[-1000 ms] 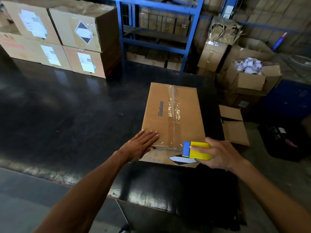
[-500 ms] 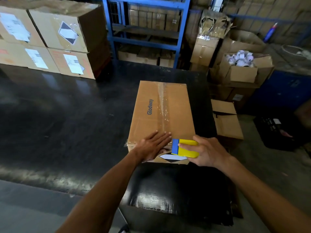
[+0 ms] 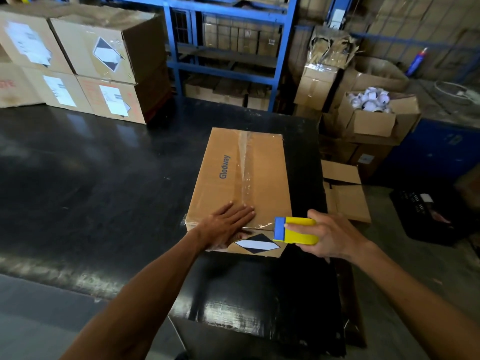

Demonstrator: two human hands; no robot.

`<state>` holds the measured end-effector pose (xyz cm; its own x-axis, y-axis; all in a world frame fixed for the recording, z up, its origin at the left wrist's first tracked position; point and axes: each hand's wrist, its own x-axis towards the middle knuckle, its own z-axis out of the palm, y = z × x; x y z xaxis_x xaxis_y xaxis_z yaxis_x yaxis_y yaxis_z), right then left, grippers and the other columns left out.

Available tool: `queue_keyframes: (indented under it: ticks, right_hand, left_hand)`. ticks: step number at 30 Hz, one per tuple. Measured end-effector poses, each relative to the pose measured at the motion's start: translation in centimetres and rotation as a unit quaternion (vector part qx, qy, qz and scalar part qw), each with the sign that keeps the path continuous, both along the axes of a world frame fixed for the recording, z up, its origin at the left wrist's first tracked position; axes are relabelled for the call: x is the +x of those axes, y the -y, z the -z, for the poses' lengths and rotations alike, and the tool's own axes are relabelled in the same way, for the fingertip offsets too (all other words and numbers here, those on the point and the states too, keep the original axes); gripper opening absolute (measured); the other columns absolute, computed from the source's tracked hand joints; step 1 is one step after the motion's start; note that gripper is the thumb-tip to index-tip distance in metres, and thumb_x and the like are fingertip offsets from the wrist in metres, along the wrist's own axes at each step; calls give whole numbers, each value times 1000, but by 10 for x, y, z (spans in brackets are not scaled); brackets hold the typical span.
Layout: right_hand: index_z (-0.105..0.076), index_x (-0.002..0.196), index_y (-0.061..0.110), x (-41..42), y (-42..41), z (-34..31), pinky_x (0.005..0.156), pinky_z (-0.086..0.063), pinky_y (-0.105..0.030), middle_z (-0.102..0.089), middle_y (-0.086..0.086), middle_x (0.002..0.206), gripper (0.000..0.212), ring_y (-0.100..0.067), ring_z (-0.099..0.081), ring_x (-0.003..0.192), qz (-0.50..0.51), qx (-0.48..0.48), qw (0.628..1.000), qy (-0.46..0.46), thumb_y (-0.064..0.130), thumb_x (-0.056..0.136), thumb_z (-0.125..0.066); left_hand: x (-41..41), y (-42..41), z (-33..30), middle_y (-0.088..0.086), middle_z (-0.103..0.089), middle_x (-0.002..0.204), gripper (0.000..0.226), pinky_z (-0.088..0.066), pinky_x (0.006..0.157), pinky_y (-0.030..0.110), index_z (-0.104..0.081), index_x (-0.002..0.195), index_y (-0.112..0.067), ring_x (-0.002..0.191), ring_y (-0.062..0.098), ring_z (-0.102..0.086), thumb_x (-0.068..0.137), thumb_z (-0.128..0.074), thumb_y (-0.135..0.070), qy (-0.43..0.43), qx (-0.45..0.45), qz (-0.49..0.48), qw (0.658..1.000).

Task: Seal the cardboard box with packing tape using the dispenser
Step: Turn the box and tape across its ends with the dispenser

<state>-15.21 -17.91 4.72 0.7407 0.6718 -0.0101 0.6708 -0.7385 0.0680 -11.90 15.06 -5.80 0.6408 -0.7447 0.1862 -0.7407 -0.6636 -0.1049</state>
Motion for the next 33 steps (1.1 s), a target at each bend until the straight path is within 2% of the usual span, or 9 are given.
queue_keyframes:
  ticks: [3, 5, 7, 9, 14, 18, 21, 27, 33]
  right_hand:
    - [-48, 133, 42, 0, 2, 3, 43, -38, -24, -56, -5, 90, 68, -17, -51, 56, -2, 17, 1000, 14, 59, 71, -71]
    - [-54, 131, 42, 0, 2, 4, 43, -36, -23, -56, -5, 89, 66, -17, -51, 55, -1, 18, 1000, 21, 58, 70, -73]
    - [-54, 131, 44, 0, 3, 7, 44, -37, -24, -56, -5, 89, 62, -19, -52, 55, 9, 20, 1000, 16, 61, 73, -65]
    - [-50, 133, 46, -2, 5, 9, 43, -42, -27, -55, -5, 90, 60, -20, -52, 56, 18, 30, 999, 10, 63, 75, -57]
    - [-49, 134, 40, -5, 26, 5, 43, -32, -23, -55, -4, 88, 70, -17, -51, 55, -16, 28, 999, 34, 57, 72, -75]
    - [-47, 135, 43, -8, 82, 3, 42, -40, -25, -56, -5, 86, 74, -20, -54, 56, 3, 41, 998, 50, 55, 69, -79]
    - [-55, 131, 41, -4, 78, 20, 42, -38, -25, -56, -5, 88, 68, -19, -54, 56, 19, 24, 999, 43, 53, 68, -78]
    - [-64, 125, 32, -3, 48, 53, 43, -48, -29, -59, -13, 94, 65, -24, -61, 63, 42, 16, 997, 58, 47, 64, -81]
    - [-65, 121, 24, -5, 33, 73, 47, -52, -34, -61, -16, 98, 59, -28, -64, 69, 8, -54, 992, 112, 40, 66, -81]
  left_hand:
    - [1, 28, -9, 12, -29, 161, 67, -14, 123, 51, -26, 156, -13, 150, 28, -25, 104, -23, -55, 3, 15, 13, 1000]
    - [1, 47, -9, 11, -22, 164, 66, -12, 123, 51, -23, 157, -11, 152, 28, -19, 106, -14, -53, -8, 24, 8, 1000]
    - [1, 53, -1, 9, -22, 164, 67, -19, 121, 50, -24, 157, -10, 151, 25, -21, 106, -4, -50, -24, 19, -10, 999]
    - [3, 51, 5, 6, -23, 164, 65, -26, 119, 48, -25, 157, -11, 151, 23, -22, 106, -9, -48, -21, 18, -19, 999]
    - [7, 49, 8, 5, -24, 164, 63, -27, 120, 47, -23, 157, -14, 151, 22, -22, 106, -21, -49, -23, 9, -4, 1000]
    - [10, 48, 10, 4, -18, 165, 63, -14, 124, 46, -14, 158, -15, 152, 21, -16, 106, -18, -51, -24, 15, 0, 1000]
    - [11, 49, 8, 2, -16, 166, 64, -8, 124, 44, -12, 158, -16, 153, 21, -13, 105, -13, -52, -38, 24, 4, 999]
    - [7, 52, 4, 3, -18, 165, 64, -10, 122, 43, -17, 158, -14, 153, 20, -13, 105, -22, -50, -37, 28, -4, 999]
    - [7, 53, -2, 6, -19, 165, 70, -15, 123, 48, -19, 158, -11, 152, 24, -16, 104, -1, -53, -66, 34, -1, 997]
